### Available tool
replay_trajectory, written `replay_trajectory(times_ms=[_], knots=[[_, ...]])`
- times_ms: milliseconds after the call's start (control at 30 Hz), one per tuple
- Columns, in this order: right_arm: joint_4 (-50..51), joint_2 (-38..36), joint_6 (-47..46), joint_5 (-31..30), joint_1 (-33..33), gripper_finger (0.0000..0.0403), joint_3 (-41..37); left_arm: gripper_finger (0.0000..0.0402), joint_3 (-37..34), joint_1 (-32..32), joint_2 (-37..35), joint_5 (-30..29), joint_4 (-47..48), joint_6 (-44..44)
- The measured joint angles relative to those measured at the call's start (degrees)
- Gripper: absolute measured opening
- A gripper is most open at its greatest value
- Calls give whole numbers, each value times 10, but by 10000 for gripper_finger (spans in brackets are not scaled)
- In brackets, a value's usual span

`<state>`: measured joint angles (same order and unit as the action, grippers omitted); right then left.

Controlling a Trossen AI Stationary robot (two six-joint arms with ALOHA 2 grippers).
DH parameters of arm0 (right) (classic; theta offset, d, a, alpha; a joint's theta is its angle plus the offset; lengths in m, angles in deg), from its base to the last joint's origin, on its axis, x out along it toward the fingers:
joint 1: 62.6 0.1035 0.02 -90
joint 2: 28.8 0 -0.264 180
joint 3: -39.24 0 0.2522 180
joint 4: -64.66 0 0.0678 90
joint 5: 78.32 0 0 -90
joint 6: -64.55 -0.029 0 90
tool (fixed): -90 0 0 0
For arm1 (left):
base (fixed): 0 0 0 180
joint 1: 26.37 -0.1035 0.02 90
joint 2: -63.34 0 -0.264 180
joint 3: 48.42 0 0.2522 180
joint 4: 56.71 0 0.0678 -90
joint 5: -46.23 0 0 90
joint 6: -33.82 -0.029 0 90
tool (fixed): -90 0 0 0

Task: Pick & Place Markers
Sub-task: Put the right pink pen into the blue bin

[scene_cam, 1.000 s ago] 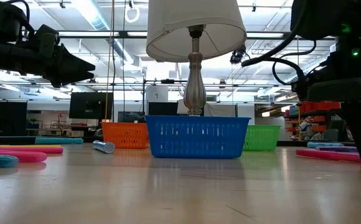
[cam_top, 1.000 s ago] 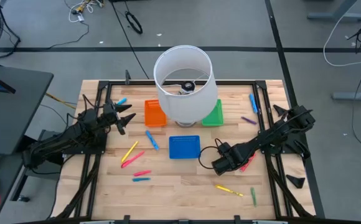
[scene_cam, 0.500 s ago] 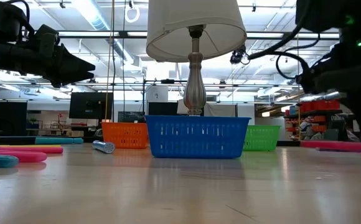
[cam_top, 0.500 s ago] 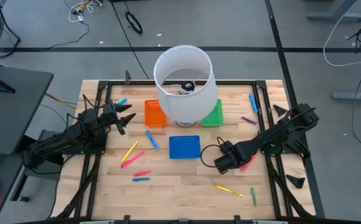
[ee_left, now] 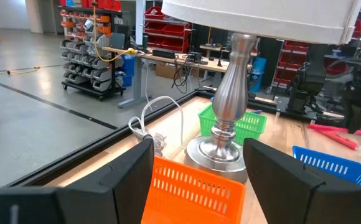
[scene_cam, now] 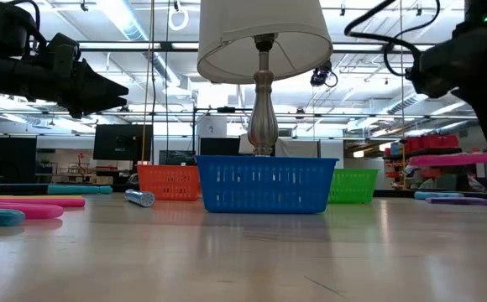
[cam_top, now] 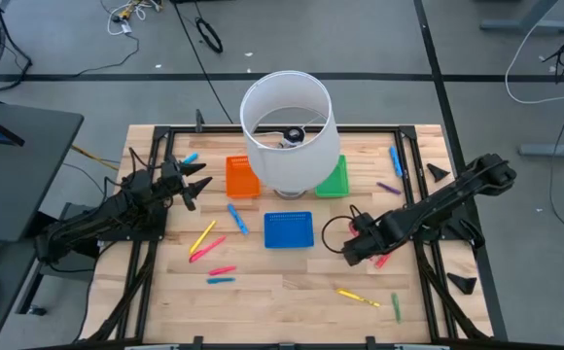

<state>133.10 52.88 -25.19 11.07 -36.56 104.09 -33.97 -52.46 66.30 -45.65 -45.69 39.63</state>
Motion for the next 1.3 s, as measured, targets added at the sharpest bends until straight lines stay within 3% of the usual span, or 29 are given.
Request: replay_trajectory(times_ms=[667, 1033, 1300], knots=[[74, -97, 18, 18, 0, 15, 1, 252, 0, 0, 0, 0, 0, 0], [74, -97, 187, 62, 0, 15, 1, 252, 0, 0, 0, 0, 0, 0], [76, -97, 334, 62, 0, 15, 1, 252, 0, 0, 0, 0, 0, 0]])
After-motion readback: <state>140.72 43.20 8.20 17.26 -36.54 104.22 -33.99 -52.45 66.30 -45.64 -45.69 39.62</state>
